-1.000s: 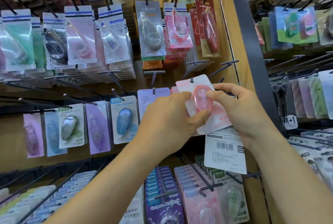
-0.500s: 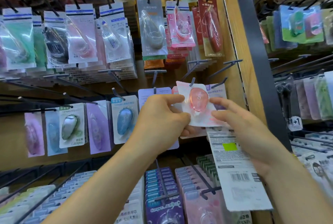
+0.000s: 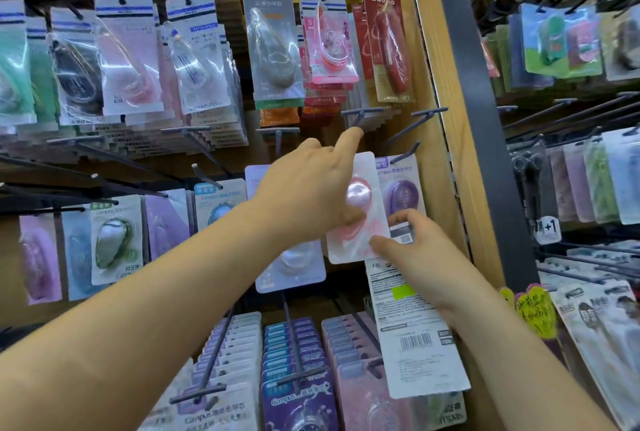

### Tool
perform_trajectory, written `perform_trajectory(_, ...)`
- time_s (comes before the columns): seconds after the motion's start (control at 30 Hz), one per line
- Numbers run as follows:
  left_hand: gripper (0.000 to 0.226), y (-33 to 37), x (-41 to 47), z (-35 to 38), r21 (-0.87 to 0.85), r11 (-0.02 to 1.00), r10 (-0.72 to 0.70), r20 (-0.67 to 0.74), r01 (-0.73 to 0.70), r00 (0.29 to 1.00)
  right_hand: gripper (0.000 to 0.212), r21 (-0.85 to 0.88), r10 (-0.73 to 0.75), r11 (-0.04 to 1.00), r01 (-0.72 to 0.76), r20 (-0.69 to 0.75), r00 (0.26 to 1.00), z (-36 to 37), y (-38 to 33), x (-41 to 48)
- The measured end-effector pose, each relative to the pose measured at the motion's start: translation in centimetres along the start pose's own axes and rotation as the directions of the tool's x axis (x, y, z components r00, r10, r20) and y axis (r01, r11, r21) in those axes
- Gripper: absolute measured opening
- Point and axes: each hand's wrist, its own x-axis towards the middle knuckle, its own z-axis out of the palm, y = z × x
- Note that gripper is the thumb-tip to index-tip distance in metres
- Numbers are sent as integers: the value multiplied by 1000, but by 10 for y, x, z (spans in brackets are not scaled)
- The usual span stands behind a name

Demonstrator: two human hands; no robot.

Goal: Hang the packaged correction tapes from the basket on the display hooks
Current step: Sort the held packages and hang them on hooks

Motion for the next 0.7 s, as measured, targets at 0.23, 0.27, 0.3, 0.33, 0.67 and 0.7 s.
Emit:
perform_trajectory(0.23,86,6,4,10,104,993,-38,-83,47,996,17,21,93,995,-93,6,996,-10,5,-1)
perform_trajectory(0.27,88,6,4,11,123,992,-28,-91,39,995,20,66,107,992,-107,0,994,-14,5,-3)
perform_trajectory(0.3,91,5,5,12,134,990,-22,-93,34,995,23,113,117,987,-115,-8,993,-18,5,-6)
perform_trajectory(0.33,93,3,6,14,134,990,-18,-93,31,995,25,161,118,980,-114,-14,993,-21,5,-9)
perform_trajectory(0.67,72,9,-28,5,58,992,125,-290,-113,949,17,563,-23,818,117,-171,985,-23,-4,-48)
perform_trajectory(0.7,58,17,-42,3,-44,989,119,-337,-141,934,17,612,-5,782,115,-178,984,-22,-6,-49)
